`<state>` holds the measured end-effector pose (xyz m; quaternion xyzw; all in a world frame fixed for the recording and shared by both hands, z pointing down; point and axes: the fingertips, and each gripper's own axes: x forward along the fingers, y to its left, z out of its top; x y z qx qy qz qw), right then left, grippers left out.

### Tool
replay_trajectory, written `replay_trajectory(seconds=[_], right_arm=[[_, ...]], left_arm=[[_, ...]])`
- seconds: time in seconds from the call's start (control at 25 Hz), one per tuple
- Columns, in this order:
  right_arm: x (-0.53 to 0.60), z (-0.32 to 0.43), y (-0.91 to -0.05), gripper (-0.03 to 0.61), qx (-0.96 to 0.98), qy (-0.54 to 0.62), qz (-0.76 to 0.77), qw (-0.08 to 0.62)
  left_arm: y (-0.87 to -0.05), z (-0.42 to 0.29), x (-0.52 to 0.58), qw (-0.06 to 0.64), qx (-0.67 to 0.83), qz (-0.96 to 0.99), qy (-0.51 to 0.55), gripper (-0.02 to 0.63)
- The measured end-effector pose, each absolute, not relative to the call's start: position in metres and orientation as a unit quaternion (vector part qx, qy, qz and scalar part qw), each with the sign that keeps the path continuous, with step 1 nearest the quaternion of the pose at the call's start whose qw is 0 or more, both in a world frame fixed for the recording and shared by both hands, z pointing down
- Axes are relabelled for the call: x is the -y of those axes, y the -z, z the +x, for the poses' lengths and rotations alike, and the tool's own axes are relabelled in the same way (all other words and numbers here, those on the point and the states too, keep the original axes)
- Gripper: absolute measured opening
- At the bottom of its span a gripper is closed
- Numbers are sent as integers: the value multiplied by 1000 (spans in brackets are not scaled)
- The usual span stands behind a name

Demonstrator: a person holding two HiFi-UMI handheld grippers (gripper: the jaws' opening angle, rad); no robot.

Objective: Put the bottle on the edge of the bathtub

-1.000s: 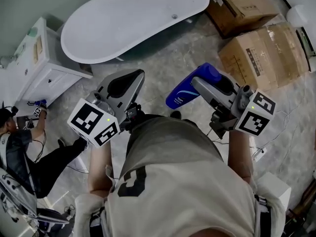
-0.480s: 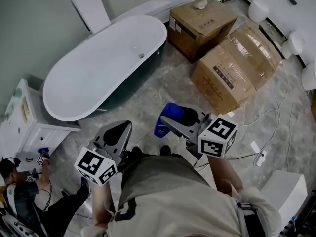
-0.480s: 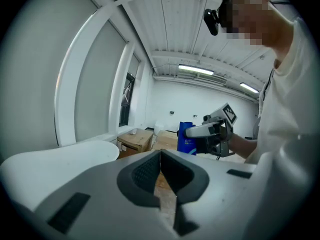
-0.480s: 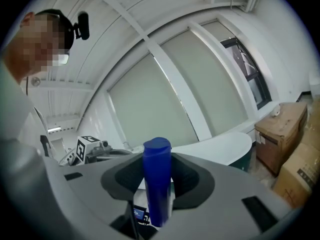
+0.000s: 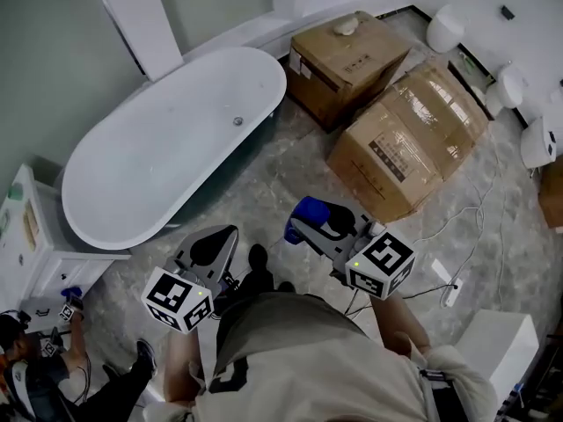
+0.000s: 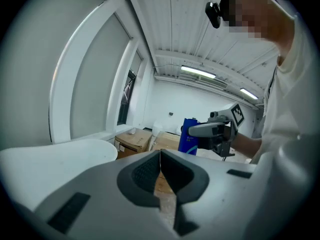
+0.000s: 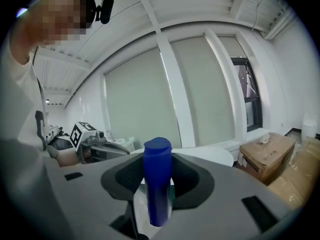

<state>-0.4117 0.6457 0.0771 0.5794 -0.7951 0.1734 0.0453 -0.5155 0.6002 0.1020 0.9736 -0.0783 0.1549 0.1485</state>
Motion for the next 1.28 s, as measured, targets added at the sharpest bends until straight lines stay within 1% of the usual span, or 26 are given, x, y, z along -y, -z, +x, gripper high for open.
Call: replay_trajectory(seconds=[0.12, 0.2, 0.32, 0.4, 0.64, 0.96, 1.12, 1.28], right_arm=[[-618, -393, -80, 164, 771, -175, 609, 61], [-604, -390, -85, 164, 758, -175, 623, 82], [-581, -383, -86, 164, 742, -171, 639, 110], [-565, -378, -86, 164, 735, -174, 646, 114], [-538, -380, -85, 164, 728, -181, 644, 148], [-491, -389, -91, 164, 749, -189, 611, 175], [-475, -387, -96, 164, 762, -192, 593, 176], [-463, -369, -103, 164, 767, -203, 585, 164]], left_arm=[[-102, -501, -558, 191, 83, 969, -134, 58], [-97, -499, -541, 204, 65, 970, -117, 58], [-92, -494, -517, 186, 38, 975, -112, 58], [-92, -489, -501, 174, 28, 978, -111, 58], [-87, -489, -477, 163, 11, 981, -107, 58], [-98, -498, -442, 175, 29, 979, -99, 58], [-99, -498, -436, 164, 42, 980, -103, 58], [-103, -487, -430, 165, 54, 978, -114, 58]])
